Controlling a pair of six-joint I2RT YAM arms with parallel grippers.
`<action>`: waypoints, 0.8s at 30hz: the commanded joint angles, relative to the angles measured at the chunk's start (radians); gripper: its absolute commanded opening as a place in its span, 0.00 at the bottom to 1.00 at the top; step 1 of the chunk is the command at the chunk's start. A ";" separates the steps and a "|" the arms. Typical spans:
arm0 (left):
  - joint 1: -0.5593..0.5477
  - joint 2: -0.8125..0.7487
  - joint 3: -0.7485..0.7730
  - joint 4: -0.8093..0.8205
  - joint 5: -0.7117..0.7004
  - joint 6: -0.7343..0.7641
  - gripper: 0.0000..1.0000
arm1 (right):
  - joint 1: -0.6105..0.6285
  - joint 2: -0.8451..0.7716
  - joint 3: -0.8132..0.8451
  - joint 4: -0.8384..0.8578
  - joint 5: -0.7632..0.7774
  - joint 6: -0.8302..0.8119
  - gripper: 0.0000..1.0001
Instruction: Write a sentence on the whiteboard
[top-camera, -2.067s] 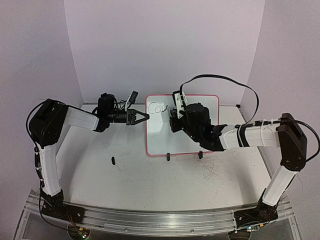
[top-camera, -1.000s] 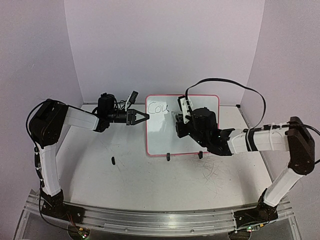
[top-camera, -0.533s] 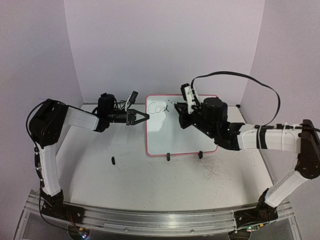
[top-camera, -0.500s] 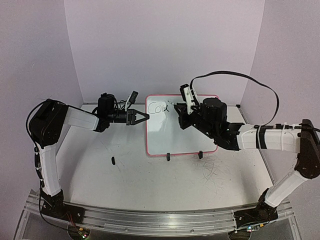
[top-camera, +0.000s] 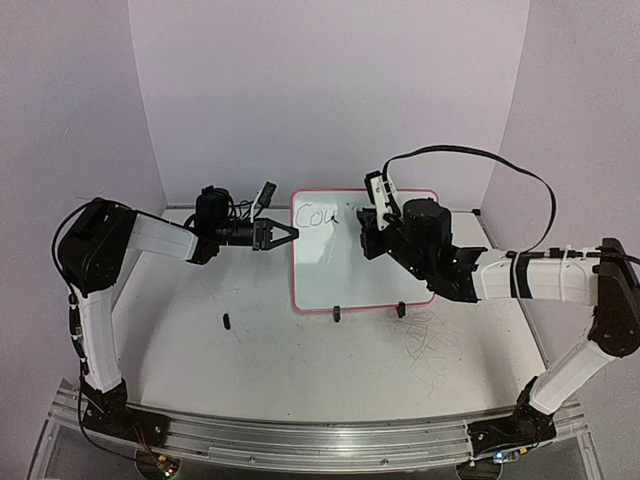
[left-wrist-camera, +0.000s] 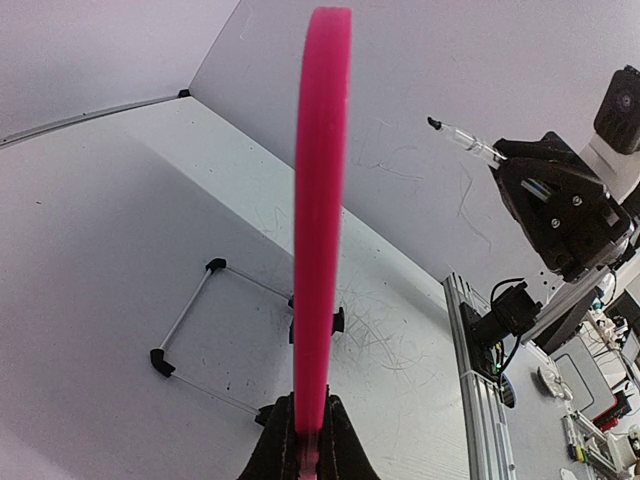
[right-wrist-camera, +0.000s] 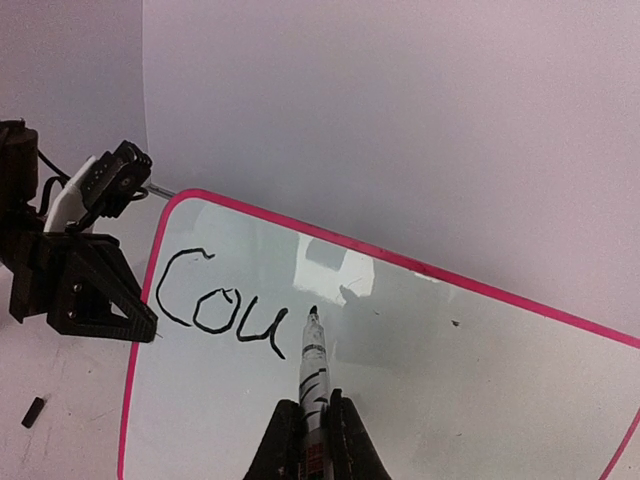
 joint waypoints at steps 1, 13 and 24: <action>-0.016 -0.055 0.004 0.007 0.033 0.007 0.00 | -0.003 0.012 0.008 0.031 0.001 0.005 0.00; -0.016 -0.056 0.005 0.006 0.034 0.005 0.00 | -0.002 0.033 0.029 -0.006 -0.051 -0.022 0.00; -0.016 -0.052 0.007 0.007 0.033 0.005 0.00 | -0.003 0.068 0.064 -0.039 0.018 -0.038 0.00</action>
